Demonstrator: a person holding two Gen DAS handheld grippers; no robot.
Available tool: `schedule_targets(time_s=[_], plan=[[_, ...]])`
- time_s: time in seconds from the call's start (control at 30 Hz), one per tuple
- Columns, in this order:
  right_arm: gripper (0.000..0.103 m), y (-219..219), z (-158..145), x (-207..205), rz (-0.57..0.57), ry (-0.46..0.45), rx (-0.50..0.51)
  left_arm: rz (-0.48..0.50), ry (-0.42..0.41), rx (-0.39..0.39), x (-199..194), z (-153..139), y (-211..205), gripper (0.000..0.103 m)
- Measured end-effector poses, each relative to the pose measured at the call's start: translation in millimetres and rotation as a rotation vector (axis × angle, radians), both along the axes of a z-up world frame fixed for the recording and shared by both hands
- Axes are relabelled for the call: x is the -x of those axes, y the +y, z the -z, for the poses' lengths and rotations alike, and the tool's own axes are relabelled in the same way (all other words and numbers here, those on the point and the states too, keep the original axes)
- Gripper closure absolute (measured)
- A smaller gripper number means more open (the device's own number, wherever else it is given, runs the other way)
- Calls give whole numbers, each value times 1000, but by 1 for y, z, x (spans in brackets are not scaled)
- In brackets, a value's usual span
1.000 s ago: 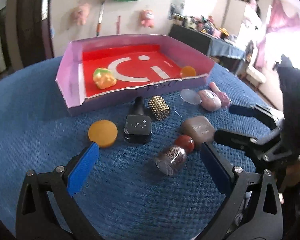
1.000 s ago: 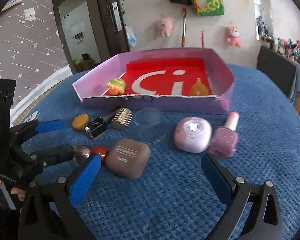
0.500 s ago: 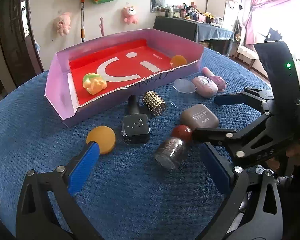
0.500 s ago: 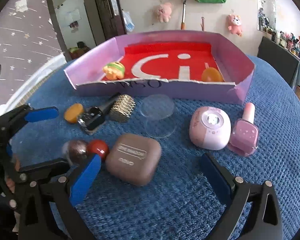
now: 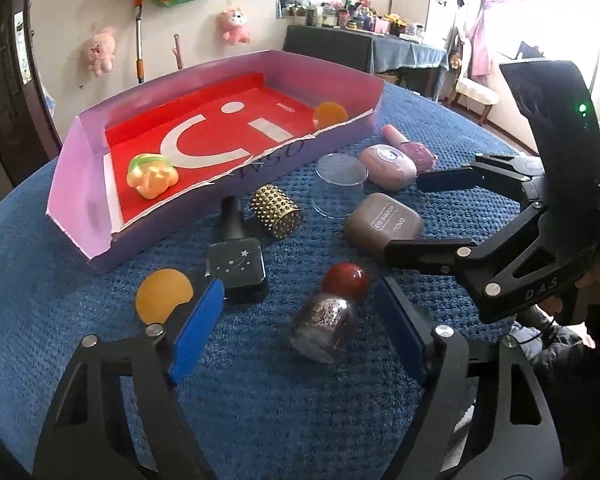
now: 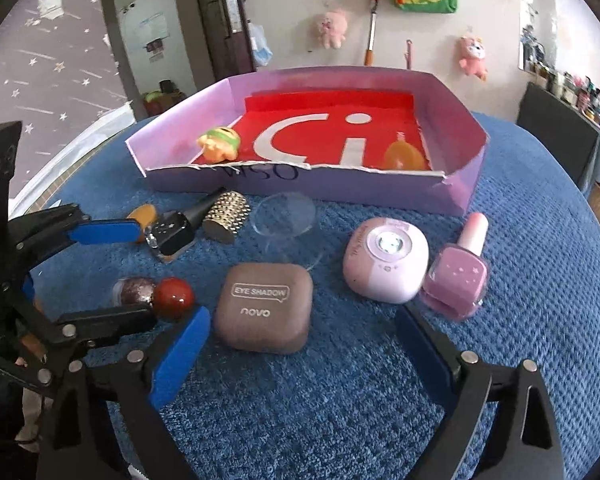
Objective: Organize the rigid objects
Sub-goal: 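Grasp the brown eye shadow case with the right gripper while the left grasps the glitter bottle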
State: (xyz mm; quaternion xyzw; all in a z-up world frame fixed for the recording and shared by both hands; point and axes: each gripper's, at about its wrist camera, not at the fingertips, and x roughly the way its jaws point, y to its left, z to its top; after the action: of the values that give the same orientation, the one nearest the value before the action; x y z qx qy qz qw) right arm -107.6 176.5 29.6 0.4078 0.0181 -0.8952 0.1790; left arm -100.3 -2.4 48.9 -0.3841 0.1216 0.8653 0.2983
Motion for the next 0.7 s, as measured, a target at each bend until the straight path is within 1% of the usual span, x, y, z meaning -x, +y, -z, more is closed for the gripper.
schedule_targets(time_s=[0.13,0.23,0.3,0.4,0.47,0.53,0.6,0.67,0.7], plan=[[12,-8,1,4,-31,2,-16,23,10,20,-1,-1,5,32],[15,-15,6,6,-52,-7,-32,37,10,24,-3,-1,6,33],[16,-17,6,6,-58,5,-48,45,15,32,-4,-1,7,34],[20,-19,7,5,-70,9,-51,64,16,37,-8,-1,11,37],[22,-19,7,5,-71,9,-51,76,14,38,-9,0,13,45],[26,-20,7,5,-74,10,-49,90,-4,48,-8,3,16,51],[28,-20,6,5,-75,12,-51,83,-18,62,-6,8,19,54],[33,-20,6,5,-76,14,-54,75,-35,63,-3,12,18,62],[38,-20,6,4,-78,17,-57,71,-43,50,-2,13,17,63]])
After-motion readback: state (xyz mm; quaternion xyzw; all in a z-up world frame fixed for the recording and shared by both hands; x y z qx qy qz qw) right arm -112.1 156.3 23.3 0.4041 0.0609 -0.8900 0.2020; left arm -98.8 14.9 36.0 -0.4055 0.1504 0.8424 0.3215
